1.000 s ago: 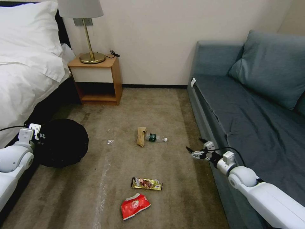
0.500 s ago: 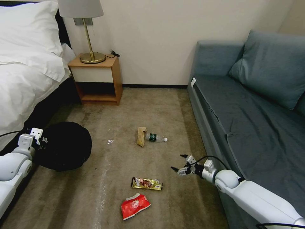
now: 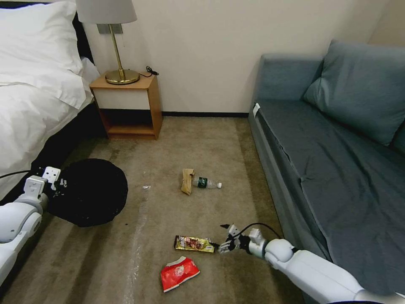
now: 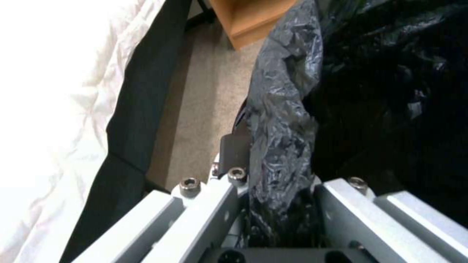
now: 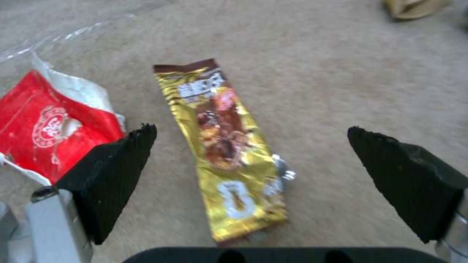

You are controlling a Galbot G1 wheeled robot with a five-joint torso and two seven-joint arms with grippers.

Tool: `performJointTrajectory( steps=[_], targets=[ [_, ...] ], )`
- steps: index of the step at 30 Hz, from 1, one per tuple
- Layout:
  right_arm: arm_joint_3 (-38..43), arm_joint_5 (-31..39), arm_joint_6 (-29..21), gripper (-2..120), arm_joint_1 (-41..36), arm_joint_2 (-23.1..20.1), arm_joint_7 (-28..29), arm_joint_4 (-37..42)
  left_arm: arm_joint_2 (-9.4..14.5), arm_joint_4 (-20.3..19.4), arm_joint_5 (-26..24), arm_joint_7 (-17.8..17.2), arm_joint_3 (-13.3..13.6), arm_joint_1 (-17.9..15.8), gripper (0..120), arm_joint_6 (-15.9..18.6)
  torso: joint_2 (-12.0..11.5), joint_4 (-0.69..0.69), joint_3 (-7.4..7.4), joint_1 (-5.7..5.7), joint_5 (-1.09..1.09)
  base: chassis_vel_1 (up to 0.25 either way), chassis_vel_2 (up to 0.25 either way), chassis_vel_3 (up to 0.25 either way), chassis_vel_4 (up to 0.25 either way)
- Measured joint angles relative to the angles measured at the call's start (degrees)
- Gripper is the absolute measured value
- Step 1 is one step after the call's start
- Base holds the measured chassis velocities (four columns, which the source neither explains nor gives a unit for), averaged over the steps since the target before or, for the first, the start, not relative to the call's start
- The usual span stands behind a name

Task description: Pick up the trash bin, then pick up the garbage on the floor and place it into the trash bin.

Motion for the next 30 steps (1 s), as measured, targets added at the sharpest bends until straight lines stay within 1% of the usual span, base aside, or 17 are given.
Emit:
performJointTrajectory(
  steps=[1, 3, 4, 6, 7, 8, 10, 12, 14, 15, 22, 24, 25, 28, 30],
  targets=[
    [0.0, 0.0, 0.0, 100, 0.0, 0.0, 0.0, 0.0, 0.0, 0.0, 0.0, 0.0, 0.0, 0.0, 1, 0.0, 0.0, 0.0, 0.0, 0.0, 0.0, 0.0, 0.0, 0.0, 0.0],
    [-1.4, -0.1, 0.7, 100, 1.2, 2.3, -0.7, -2.3, 0.0, -0.4, 0.3, 0.3, -0.6, 1.2, 1, -0.5, 0.0, 0.0, 0.0, 0.0, 0.0, 0.0, 0.0, 0.0, 0.0],
    [-1.4, -0.1, 0.7, 100, 1.2, 2.3, -0.7, -2.3, 0.0, -0.4, 0.3, 0.3, -0.6, 1.2, 1, -0.5, 0.0, 0.0, 0.0, 0.0, 0.0, 0.0, 0.0, 0.0, 0.0],
    [-2.3, -0.3, 1.5, 100, 2.6, 4.8, -2.1, -5.4, -0.2, -0.9, 0.6, 0.5, -1.4, 2.8, 1, -0.9, 0.0, 0.04, 0.0, 0.0, 0.0, 0.0, 0.0, 0.0, 0.0],
    [-2.3, -0.3, 1.5, 100, 2.6, 4.8, -2.1, -5.4, -0.2, -0.9, 0.6, 0.5, -1.4, 2.8, 1, -0.9, 0.0, 0.04, 0.0, 0.0, 0.0, 0.0, 0.0, 0.0, 0.0],
    [-2.5, -0.5, 1.9, 100, 3.1, 5.9, -3.0, -7.0, -0.4, -1.2, 0.7, 0.6, -1.6, 3.5, 1, -1.1, 0.0, 0.04, 0.0, 0.0, 0.01, 0.0, 0.0, 0.0, 0.0],
    [-2.7, -0.7, 2.2, 100, 3.4, 6.5, -3.7, -8.2, -0.5, -1.6, 0.7, 0.6, -1.8, 4.1, 1, -1.1, 0.0, 0.04, 0.0, 0.0, 0.01, 0.0, 0.0, 0.0, 0.0],
    [-2.7, -1.4, 3.1, 100, 3.8, 7.9, -5.4, -11.5, -0.7, -2.3, 0.8, 0.6, -2.1, 5.0, 1, -1.3, 0.0, 0.01, 0.0, 0.0, -0.02, 0.0, 0.0, 0.0, 0.0],
    [-2.6, -1.8, 3.5, 100, 3.8, 8.4, -6.0, -12.5, -0.7, -2.5, 0.8, 0.6, -2.2, 5.2, 1, -1.3, 0.0, 0.01, 0.0, 0.0, 0.0, 0.0, 0.0, 0.0, 0.0],
    [-2.1, -2.6, 4.3, 100, 3.8, 9.1, -6.8, -14.5, -0.7, -2.8, 0.8, 0.6, -2.3, 5.4, 1, -1.3, 0.0, 0.01, 0.0, 0.0, 0.02, 0.0, 0.0, 0.0, 0.0],
    [-0.4, -3.8, 6.3, 100, 3.6, 10.9, -8.0, -18.7, -0.5, -3.1, 0.8, 0.5, -2.1, 5.4, 1, -1.3, 0.0, 0.01, 0.0, 0.0, 0.01, 0.0, 0.0, 0.0, 0.0],
    [1.0, -5.2, 8.4, 100, 3.9, 12.8, -9.2, -22.7, -0.5, -3.1, 0.8, 0.5, -1.8, 5.4, 1, -1.2, 0.0, 0.01, 0.0, 0.0, 0.01, 0.0, 0.0, 0.0, 0.0],
    [1.0, -5.2, 8.4, 100, 3.9, 12.8, -9.2, -22.7, -0.5, -3.1, 0.8, 0.5, -1.8, 5.4, 1, -1.2, 0.0, 0.01, 0.0, 0.0, 0.01, 0.0, 0.0, 0.0, 0.0],
    [3.4, -7.3, 10.3, 100, 4.3, 14.6, -11.1, -27.4, -0.5, -3.3, 0.6, 0.5, -1.7, 5.5, 1, -1.2, 0.0, 0.02, 0.0, 0.0, 0.01, 0.0, 0.0, 0.0, 0.0],
    [4.2, -8.2, 10.8, 100, 4.3, 15.0, -11.6, -28.6, -0.4, -3.3, 0.5, 0.5, -1.7, 5.4, 1, -1.2, 0.0, 0.02, 0.0, 0.0, 0.01, 0.0, 0.0, 0.0, 0.0]
  ],
)
